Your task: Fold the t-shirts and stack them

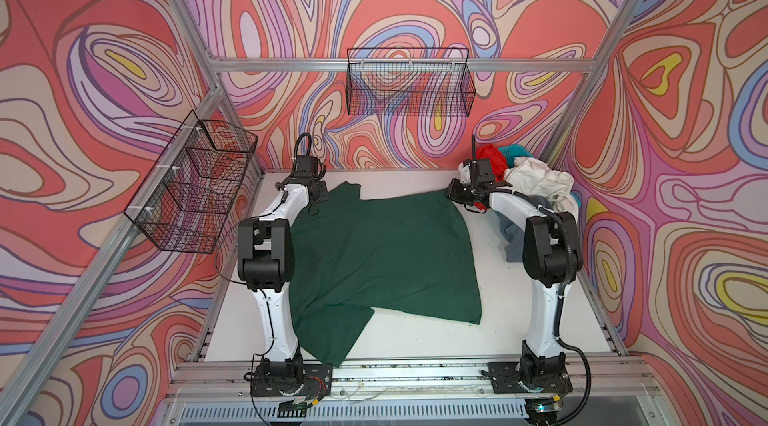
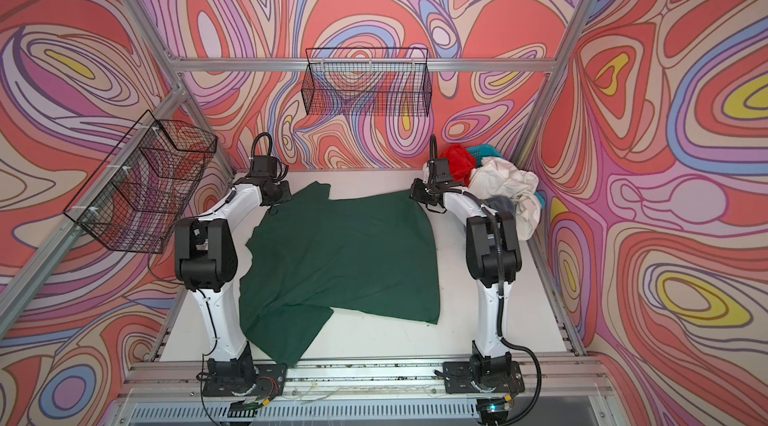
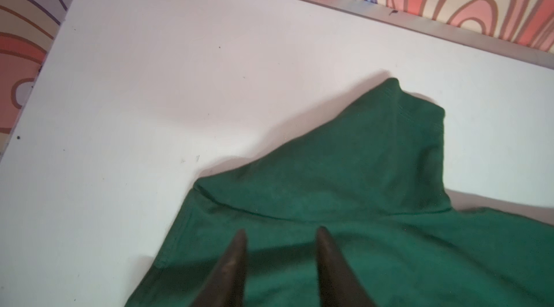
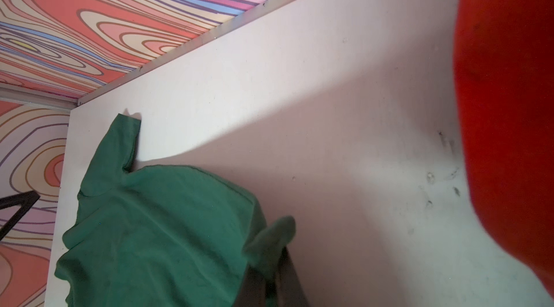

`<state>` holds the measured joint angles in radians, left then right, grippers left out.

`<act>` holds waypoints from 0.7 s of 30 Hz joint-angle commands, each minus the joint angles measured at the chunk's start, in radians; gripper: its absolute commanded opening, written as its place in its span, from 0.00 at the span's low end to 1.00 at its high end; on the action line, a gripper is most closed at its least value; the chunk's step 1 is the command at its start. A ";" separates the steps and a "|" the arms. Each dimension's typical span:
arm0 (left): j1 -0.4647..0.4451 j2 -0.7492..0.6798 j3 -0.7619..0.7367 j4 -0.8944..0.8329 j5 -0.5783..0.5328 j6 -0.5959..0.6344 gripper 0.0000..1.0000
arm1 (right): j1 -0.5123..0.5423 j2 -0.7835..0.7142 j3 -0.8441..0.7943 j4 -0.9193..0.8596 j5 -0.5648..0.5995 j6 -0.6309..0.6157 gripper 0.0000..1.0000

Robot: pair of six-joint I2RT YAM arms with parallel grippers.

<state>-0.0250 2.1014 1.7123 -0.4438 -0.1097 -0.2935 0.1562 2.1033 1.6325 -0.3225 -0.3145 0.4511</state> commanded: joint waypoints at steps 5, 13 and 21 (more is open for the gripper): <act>0.005 0.058 0.078 -0.121 -0.119 -0.067 0.80 | 0.000 -0.060 -0.065 -0.001 0.017 -0.029 0.00; 0.064 0.011 -0.060 0.056 0.142 -0.080 0.87 | 0.000 -0.059 -0.094 0.015 0.008 -0.029 0.00; 0.066 -0.022 -0.113 0.123 0.239 0.056 0.90 | 0.000 -0.036 -0.081 0.023 -0.009 -0.013 0.00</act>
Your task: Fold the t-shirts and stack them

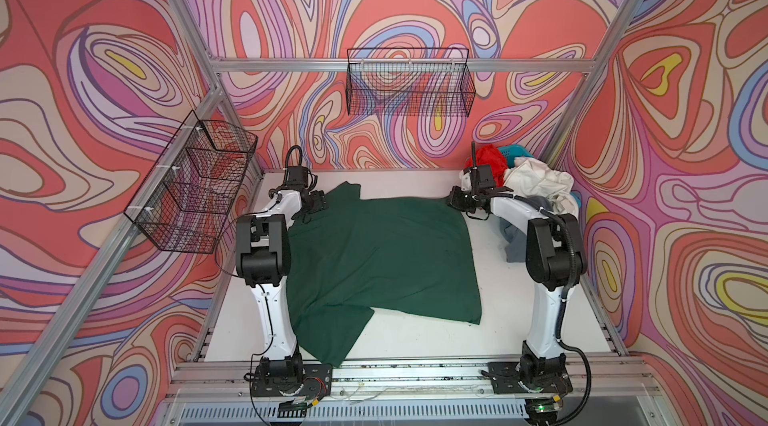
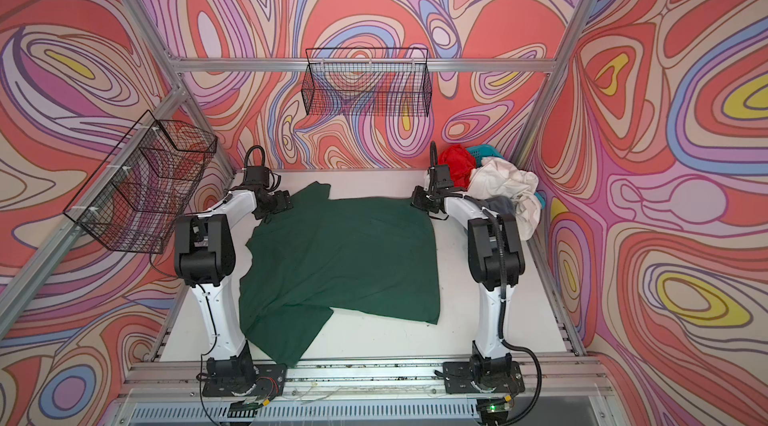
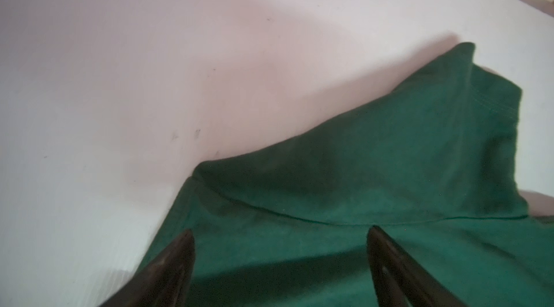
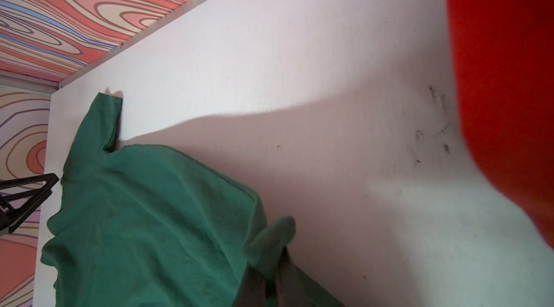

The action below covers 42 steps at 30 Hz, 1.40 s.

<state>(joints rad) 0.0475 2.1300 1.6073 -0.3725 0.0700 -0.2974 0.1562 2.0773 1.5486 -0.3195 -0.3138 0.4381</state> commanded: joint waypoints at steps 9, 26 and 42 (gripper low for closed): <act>0.021 -0.018 -0.030 0.016 0.064 0.128 0.91 | 0.000 -0.015 0.005 -0.011 -0.010 -0.026 0.00; 0.034 0.083 0.105 -0.157 -0.032 0.291 0.98 | 0.000 -0.028 0.016 -0.092 0.002 -0.047 0.00; 0.028 0.166 0.227 -0.346 -0.020 0.352 0.85 | 0.000 -0.027 0.033 -0.101 0.005 -0.053 0.00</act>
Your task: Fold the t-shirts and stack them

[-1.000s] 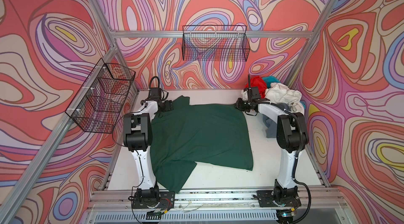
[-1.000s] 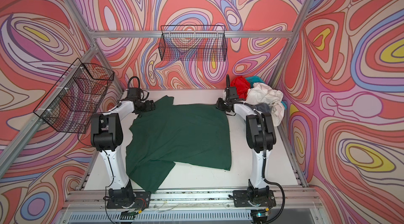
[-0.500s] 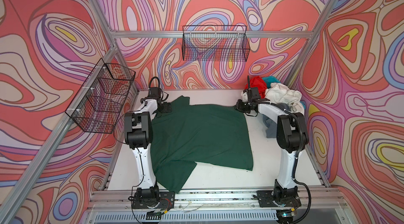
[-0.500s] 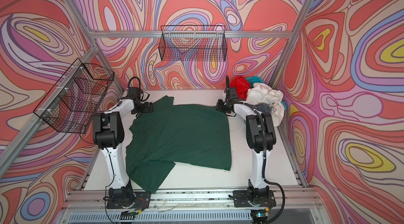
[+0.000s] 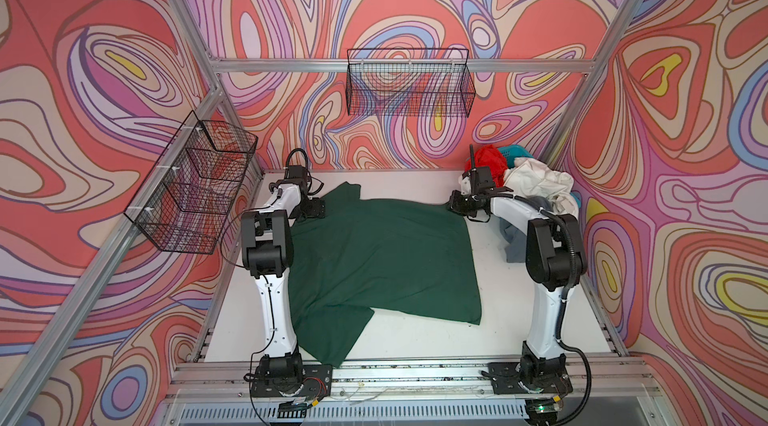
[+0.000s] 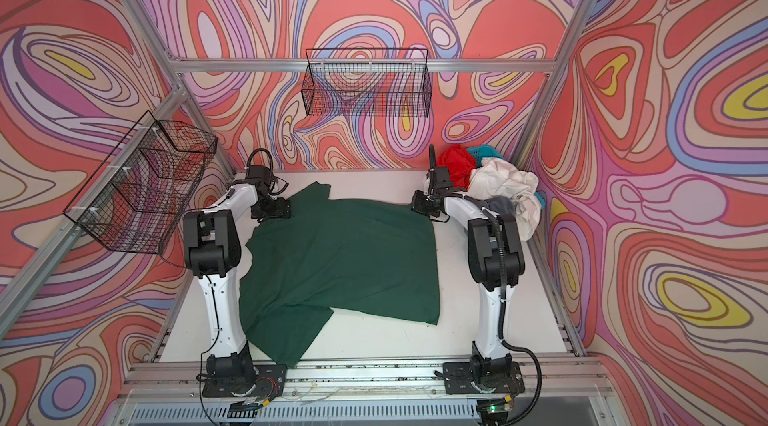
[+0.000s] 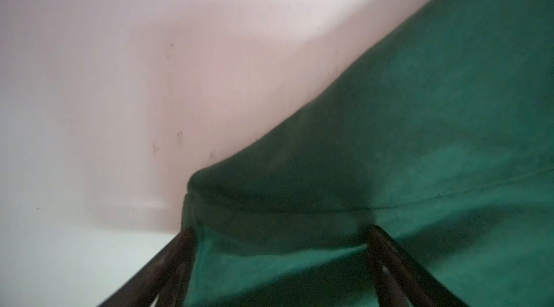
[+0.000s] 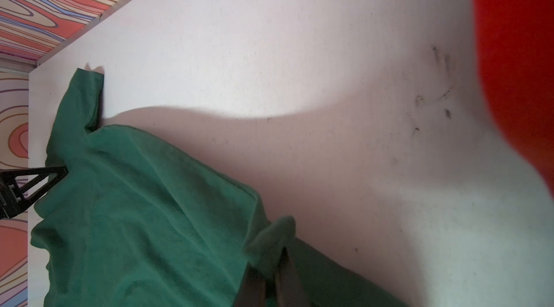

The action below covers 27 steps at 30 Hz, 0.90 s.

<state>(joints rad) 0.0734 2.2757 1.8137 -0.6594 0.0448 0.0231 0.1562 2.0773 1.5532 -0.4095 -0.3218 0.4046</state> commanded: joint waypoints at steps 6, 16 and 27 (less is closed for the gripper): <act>-0.020 0.061 0.068 -0.116 -0.035 0.052 0.66 | 0.000 -0.035 0.022 -0.011 0.012 -0.021 0.00; -0.034 0.096 0.126 -0.164 -0.040 0.037 0.23 | -0.001 -0.032 0.022 0.006 -0.009 -0.009 0.00; -0.052 0.063 0.087 -0.148 -0.018 0.014 0.00 | -0.002 -0.029 0.042 0.002 -0.028 -0.010 0.00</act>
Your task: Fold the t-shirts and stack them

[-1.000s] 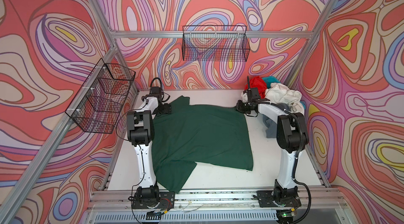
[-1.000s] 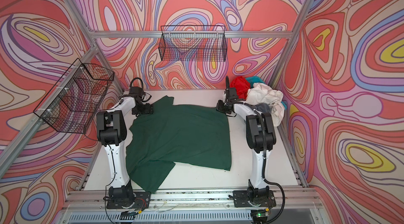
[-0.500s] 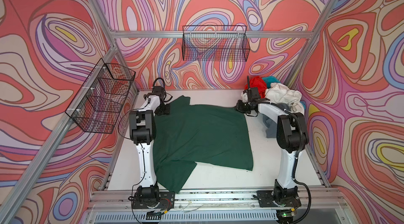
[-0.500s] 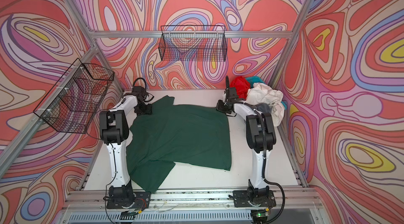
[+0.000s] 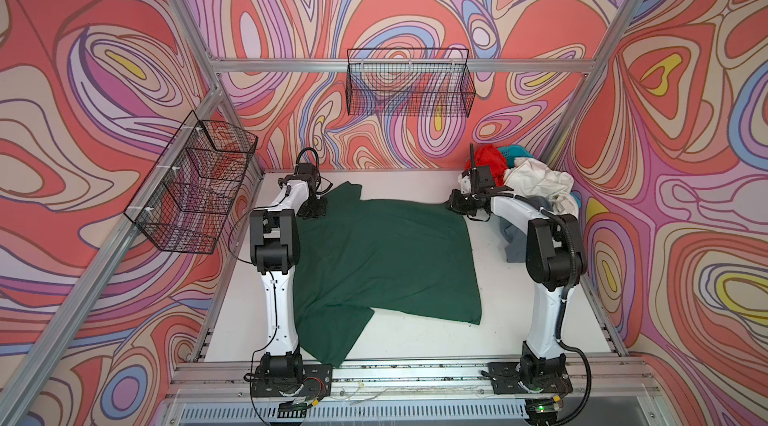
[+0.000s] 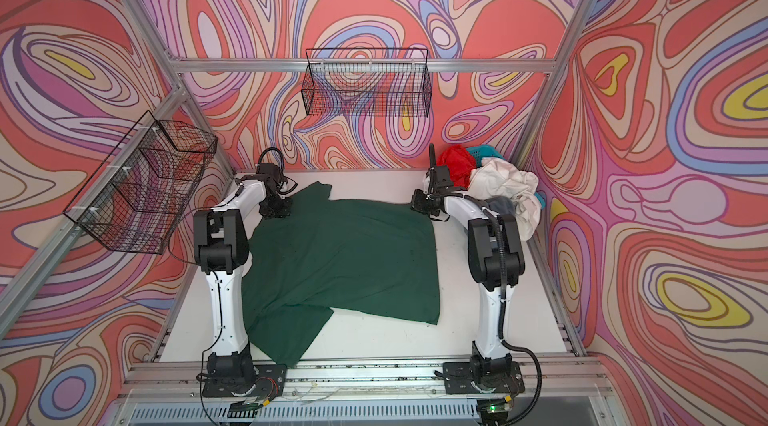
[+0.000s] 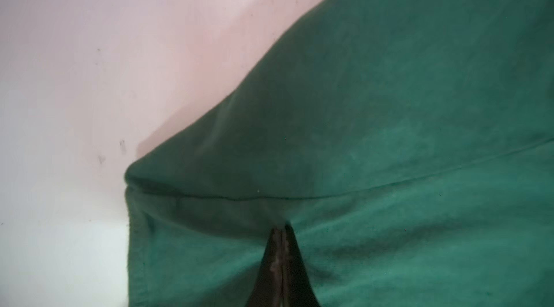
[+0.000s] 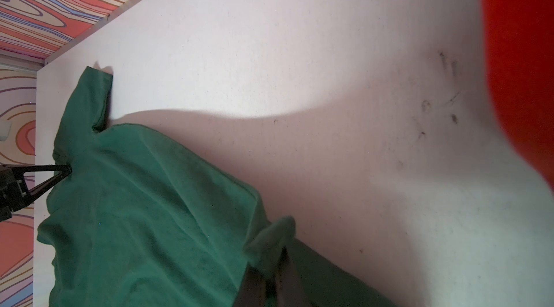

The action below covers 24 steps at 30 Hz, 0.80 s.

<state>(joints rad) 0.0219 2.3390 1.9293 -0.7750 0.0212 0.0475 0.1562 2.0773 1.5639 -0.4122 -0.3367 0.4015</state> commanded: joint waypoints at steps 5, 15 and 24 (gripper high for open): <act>-0.002 -0.178 -0.202 0.129 0.086 -0.121 0.00 | -0.003 -0.031 0.054 -0.008 -0.010 -0.007 0.00; -0.015 -0.541 -0.590 0.476 0.110 -0.328 0.00 | -0.003 -0.092 0.055 0.008 -0.057 -0.020 0.00; -0.077 -0.667 -0.828 0.585 0.045 -0.368 0.00 | 0.003 -0.230 -0.087 0.050 -0.111 -0.094 0.00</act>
<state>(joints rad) -0.0380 1.7119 1.1393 -0.2405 0.0963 -0.2882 0.1566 1.8950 1.5196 -0.3843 -0.4160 0.3550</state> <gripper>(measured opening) 0.047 0.049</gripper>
